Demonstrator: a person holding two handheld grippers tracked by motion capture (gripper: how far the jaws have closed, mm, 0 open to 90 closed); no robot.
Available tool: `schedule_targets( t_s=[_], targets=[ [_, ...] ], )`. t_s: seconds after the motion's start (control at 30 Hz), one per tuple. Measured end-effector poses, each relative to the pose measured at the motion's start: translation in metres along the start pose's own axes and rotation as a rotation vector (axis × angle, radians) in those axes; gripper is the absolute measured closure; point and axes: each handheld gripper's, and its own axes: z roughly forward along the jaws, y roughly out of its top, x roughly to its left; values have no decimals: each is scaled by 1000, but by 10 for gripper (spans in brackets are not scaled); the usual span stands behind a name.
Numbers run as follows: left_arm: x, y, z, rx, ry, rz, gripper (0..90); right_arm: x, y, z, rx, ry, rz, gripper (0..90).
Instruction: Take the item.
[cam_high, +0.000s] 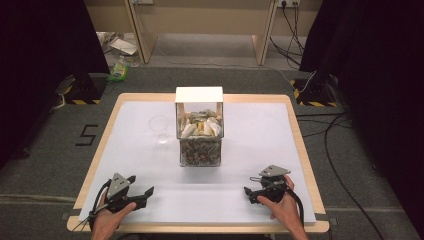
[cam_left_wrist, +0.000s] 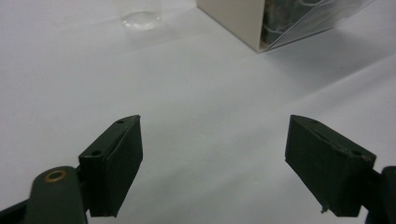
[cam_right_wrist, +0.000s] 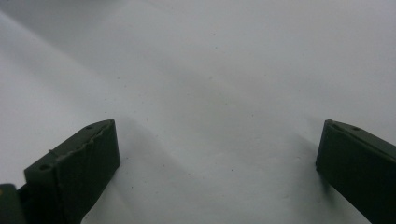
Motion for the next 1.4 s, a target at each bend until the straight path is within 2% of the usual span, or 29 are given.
schedule_targets(
  t_s=[0.27, 0.3, 0.67, 0.83, 1.2, 1.4],
  targets=[
    [-18, 25, -6, -55, -79, 28, 193, 0, 0, 0, 1, 0, 0, 3],
    [-23, 32, -7, -67, -101, 41, 193, 0, 0, 0, 0, 0, 0, 3],
    [-44, 65, -6, -123, -181, 88, 193, 0, 0, 0, 1, 0, 0, 3],
    [-56, 85, -7, -143, -196, 138, 199, 0, 0, 0, -1, 0, 0, 3],
    [-75, 127, -8, -185, -240, 172, 225, 0, 0, 0, 0, 0, 1, 3],
    [-86, 147, -5, -180, -254, 209, 248, 0, 0, 0, 0, 1, 2, 3]
  ],
)
